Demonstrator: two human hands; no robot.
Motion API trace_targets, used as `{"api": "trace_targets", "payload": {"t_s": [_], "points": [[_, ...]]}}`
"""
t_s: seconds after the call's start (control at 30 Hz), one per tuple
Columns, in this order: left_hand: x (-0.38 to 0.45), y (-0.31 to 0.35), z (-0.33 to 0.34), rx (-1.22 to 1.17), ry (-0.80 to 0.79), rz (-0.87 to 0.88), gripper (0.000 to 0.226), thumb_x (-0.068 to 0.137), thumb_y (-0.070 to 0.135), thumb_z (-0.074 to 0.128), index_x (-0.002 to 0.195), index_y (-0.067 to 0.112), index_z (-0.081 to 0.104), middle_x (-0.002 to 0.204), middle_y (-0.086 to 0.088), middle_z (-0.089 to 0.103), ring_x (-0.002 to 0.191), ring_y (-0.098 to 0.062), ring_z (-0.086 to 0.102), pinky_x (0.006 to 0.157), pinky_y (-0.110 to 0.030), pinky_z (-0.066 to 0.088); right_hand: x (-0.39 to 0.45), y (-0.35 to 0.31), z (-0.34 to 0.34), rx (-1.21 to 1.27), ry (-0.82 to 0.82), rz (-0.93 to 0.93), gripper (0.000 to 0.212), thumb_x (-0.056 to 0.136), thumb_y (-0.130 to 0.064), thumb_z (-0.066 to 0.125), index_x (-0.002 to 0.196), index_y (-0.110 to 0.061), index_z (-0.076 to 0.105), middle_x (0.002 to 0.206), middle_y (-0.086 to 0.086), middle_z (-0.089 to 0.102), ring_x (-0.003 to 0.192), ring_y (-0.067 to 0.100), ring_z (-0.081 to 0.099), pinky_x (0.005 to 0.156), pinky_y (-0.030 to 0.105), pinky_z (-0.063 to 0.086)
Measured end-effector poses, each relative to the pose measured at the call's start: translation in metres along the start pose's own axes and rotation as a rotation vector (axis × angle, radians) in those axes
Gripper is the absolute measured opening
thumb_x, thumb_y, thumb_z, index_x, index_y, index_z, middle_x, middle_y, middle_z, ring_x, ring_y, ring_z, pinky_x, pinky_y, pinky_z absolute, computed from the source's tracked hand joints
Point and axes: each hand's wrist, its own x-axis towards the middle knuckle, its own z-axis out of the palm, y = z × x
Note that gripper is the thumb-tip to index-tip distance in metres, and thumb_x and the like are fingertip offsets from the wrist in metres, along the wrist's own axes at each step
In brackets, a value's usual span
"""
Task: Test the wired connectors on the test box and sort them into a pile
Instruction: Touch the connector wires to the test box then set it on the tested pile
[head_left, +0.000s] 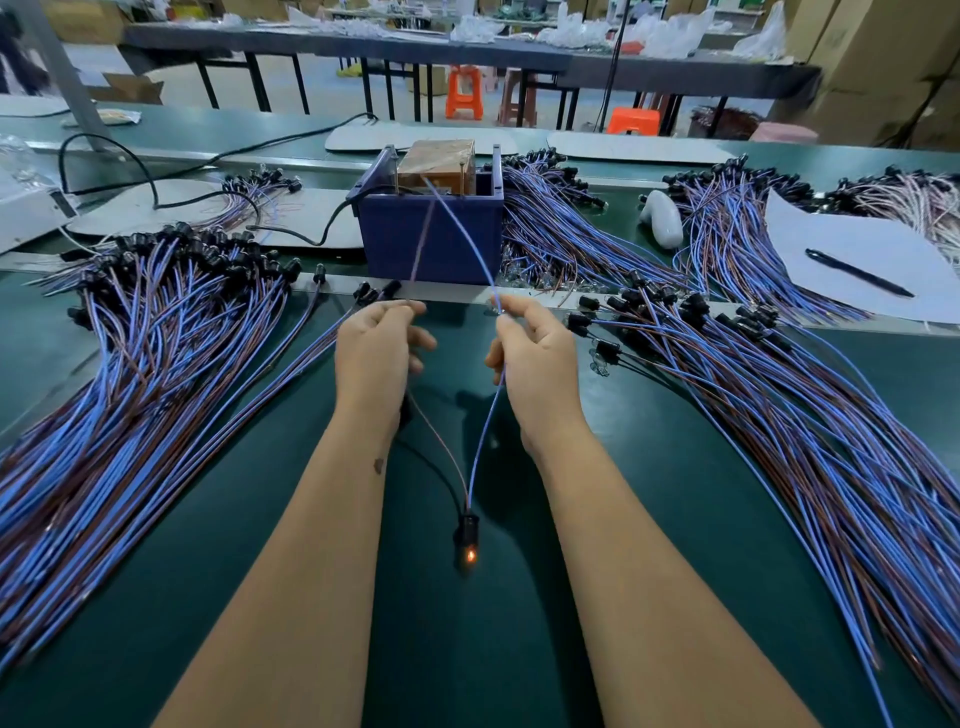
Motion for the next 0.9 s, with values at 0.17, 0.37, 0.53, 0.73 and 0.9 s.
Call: {"api": "trace_targets", "payload": {"t_s": [0.17, 0.37, 0.53, 0.73, 0.9], "points": [[-0.013, 0.003, 0.013, -0.044, -0.198, 0.017, 0.022, 0.095, 0.010, 0.056, 0.089, 0.016, 0.076, 0.075, -0.001, 0.070, 0.063, -0.010, 0.058, 0.057, -0.020, 0.046, -0.004, 0.001, 0.008, -0.025, -0.124, -0.081, 0.019, 0.094, -0.004, 0.056, 0.085, -0.020, 0.058, 0.061, -0.004, 0.060, 0.054, 0.007, 0.053, 0.056, 0.024, 0.043], [-0.011, 0.004, 0.011, -0.183, -0.226, -0.050, 0.020, 0.096, 0.012, 0.054, 0.080, 0.014, 0.067, 0.048, 0.010, 0.042, 0.041, -0.005, 0.037, 0.056, -0.027, 0.037, -0.004, 0.001, 0.006, -0.015, -0.186, -0.079, 0.017, 0.096, -0.009, 0.058, 0.080, -0.014, 0.063, 0.065, -0.003, 0.063, 0.058, 0.008, 0.056, 0.059, 0.025, 0.048], [-0.004, 0.009, 0.004, -0.562, -0.164, -0.148, 0.019, 0.100, 0.012, 0.048, 0.085, 0.012, 0.060, 0.052, 0.006, 0.052, 0.046, -0.007, 0.050, 0.043, -0.017, 0.040, -0.006, 0.004, 0.008, -0.197, -0.322, -0.075, 0.024, 0.090, -0.009, 0.067, 0.102, -0.029, 0.063, 0.087, 0.015, 0.067, 0.071, 0.015, 0.054, 0.072, 0.041, 0.052], [-0.005, 0.005, 0.002, -0.313, -0.020, -0.016, 0.016, 0.095, 0.015, 0.064, 0.079, 0.018, 0.065, 0.061, 0.009, 0.065, 0.055, -0.004, 0.059, 0.056, -0.017, 0.050, -0.005, -0.001, 0.003, 0.108, -0.187, -0.130, 0.017, 0.102, -0.019, 0.051, 0.110, -0.015, 0.066, 0.071, 0.003, 0.064, 0.055, 0.009, 0.055, 0.055, 0.021, 0.047], [-0.023, 0.006, 0.007, -0.014, -0.429, 0.292, 0.014, 0.084, 0.004, 0.074, 0.086, 0.018, 0.076, 0.072, 0.008, 0.073, 0.066, 0.001, 0.061, 0.066, -0.012, 0.048, 0.010, 0.003, -0.015, 0.017, 0.218, -0.059, 0.034, 0.105, -0.025, 0.041, 0.077, -0.023, 0.060, 0.072, -0.004, 0.061, 0.057, 0.009, 0.056, 0.062, 0.028, 0.046]]}}
